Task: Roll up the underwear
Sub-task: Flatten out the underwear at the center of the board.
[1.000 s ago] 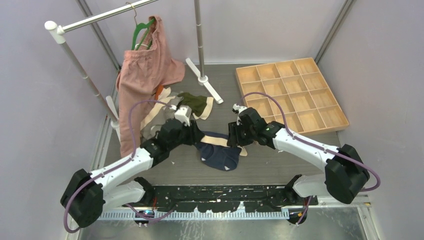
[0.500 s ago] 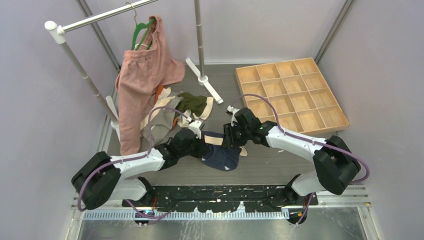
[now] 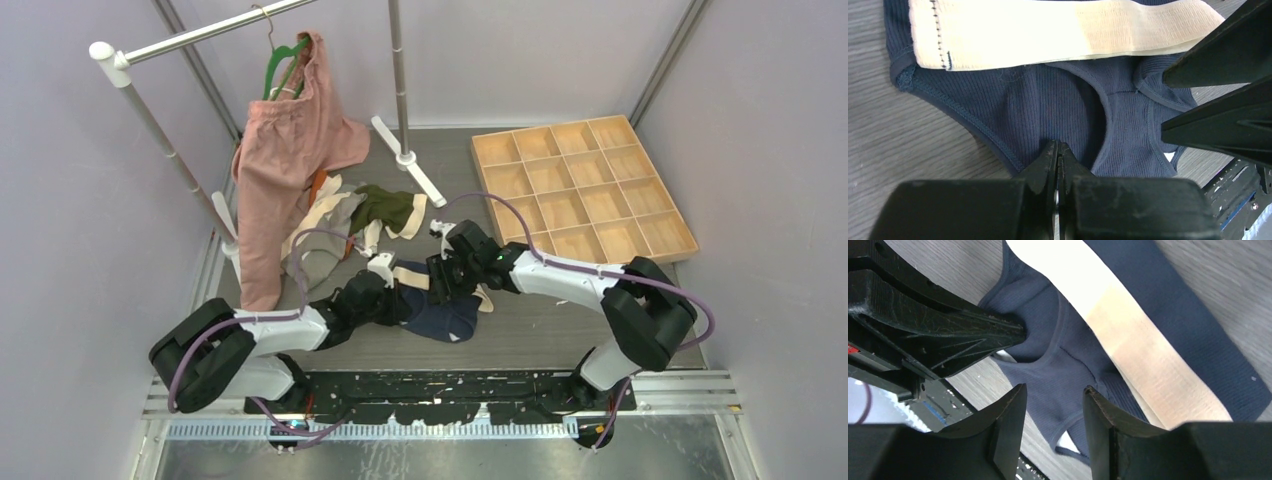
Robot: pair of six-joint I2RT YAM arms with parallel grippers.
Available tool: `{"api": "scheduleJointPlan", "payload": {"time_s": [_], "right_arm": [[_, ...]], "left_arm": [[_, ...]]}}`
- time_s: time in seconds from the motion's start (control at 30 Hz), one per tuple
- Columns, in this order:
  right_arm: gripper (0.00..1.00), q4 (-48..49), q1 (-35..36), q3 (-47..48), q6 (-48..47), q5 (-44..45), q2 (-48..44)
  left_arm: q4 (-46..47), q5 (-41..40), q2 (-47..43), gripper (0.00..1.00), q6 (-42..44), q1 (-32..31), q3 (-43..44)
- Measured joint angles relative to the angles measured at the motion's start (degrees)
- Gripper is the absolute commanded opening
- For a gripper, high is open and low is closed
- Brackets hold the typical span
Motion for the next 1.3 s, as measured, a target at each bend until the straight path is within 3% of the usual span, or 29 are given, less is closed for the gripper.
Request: {"api": "scheduleJointPlan", "payload": {"time_s": [0.3, 0.8, 1.07, 1.3], "right_arm": [[0.64, 6.4, 3.9, 1.9, -5.4, 7.2, 4.9], [0.85, 21.4, 5.2, 5.0, -11.1, 6.3, 15.5], [0.87, 25.7, 5.6, 7.8, -12.3, 7.3, 19.3], [0.83, 26.7, 5.6, 8.2, -13.0, 14.9, 20.2]], "left_arm": [[-3.8, -2.0, -7.9, 0.01, -1.5, 0.0, -4.3], [-6.6, -3.6, -10.7, 0.01, -3.0, 0.0, -5.0], [-7.1, -4.0, -11.6, 0.01, -3.6, 0.0, -5.4], [-7.2, -4.3, -11.6, 0.01, -4.0, 0.0, -5.4]]}}
